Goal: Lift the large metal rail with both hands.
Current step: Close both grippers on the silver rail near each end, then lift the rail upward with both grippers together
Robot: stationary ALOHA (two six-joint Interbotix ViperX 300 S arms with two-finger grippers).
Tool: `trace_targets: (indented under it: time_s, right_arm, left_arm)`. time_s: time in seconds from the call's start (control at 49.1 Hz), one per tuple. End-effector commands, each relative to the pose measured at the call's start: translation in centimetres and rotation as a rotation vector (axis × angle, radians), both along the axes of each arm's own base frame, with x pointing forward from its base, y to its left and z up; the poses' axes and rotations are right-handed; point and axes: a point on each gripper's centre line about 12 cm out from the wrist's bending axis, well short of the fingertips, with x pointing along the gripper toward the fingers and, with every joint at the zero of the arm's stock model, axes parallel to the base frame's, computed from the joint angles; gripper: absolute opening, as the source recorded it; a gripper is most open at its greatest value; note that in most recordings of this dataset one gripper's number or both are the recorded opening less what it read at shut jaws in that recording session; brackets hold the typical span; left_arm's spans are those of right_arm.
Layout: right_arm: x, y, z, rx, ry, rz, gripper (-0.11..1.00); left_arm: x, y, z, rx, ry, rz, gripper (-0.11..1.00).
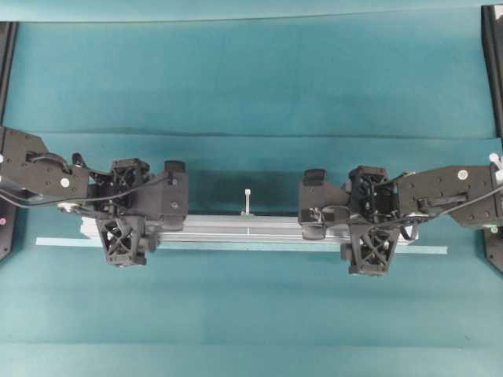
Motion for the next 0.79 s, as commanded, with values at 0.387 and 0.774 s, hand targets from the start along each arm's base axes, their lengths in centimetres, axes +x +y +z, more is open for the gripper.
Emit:
trace_targets:
  time_s: [0.387, 0.774]
  right_arm:
    - [0.14, 0.03, -0.28, 0.003, 0.003, -0.002, 0.38]
    - [0.62, 0.04, 0.11, 0.005, -0.021, -0.006, 0.38]
  left_arm:
    - [0.32, -0.17, 0.5, 0.004, -0.021, -0.011, 0.36]
    - [0.3, -0.17, 1.16, 0.003, -0.035, -0.01, 0.36]
